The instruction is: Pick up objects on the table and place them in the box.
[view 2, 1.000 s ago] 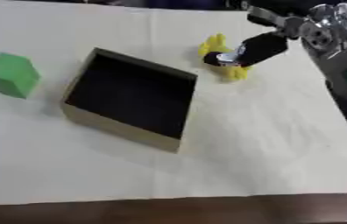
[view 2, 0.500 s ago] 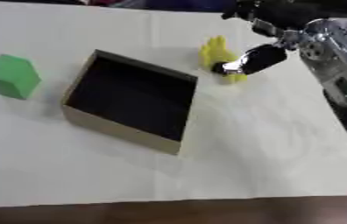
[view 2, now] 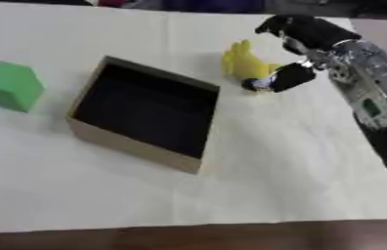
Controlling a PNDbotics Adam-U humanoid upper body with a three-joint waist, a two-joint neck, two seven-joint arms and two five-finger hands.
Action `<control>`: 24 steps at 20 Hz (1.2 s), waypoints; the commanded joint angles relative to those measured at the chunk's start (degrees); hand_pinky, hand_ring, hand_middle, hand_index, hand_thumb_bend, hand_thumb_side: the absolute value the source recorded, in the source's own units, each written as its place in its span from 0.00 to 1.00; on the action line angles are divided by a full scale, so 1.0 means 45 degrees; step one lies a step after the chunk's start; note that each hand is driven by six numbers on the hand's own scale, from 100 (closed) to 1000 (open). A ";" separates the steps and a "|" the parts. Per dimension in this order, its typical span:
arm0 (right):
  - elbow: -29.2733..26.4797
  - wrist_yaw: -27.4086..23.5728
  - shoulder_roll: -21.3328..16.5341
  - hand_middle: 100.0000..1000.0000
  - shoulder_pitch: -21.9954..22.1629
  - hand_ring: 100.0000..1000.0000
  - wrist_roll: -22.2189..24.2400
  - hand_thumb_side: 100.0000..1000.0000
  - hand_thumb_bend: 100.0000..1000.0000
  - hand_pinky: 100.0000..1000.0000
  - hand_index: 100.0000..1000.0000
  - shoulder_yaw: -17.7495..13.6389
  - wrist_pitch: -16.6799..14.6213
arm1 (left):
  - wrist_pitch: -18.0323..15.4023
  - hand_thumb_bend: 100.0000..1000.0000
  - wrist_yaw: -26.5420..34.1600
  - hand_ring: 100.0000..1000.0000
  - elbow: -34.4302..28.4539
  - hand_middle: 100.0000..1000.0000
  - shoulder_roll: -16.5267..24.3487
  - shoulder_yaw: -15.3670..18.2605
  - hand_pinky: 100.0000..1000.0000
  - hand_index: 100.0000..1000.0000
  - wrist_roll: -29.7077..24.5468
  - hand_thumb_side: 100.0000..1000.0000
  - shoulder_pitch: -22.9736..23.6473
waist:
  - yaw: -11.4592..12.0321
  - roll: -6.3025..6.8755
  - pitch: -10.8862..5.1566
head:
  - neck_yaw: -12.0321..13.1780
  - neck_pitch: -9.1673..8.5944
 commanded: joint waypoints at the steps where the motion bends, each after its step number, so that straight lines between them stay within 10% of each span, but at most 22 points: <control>1: 0.0171 0.0064 0.0004 0.92 -0.0159 0.99 0.0060 0.64 0.48 1.00 0.96 -0.0206 0.0049 | 0.0000 0.26 -0.0043 0.45 -0.0203 0.46 0.0043 -0.0042 0.38 0.68 -0.0057 1.00 -0.0119 | 0.0022 0.0059 -0.0203 | -0.0051 -0.0146; 24: 0.2547 0.0227 0.1127 0.88 -0.0279 0.98 -0.0225 0.65 0.17 0.99 0.95 -0.0584 0.1202 | -0.0001 0.26 -0.0075 0.45 -0.0203 0.46 -0.0049 -0.0057 0.38 0.67 -0.0247 1.00 -0.0145 | 0.0093 0.0076 -0.0089 | -0.0045 -0.0328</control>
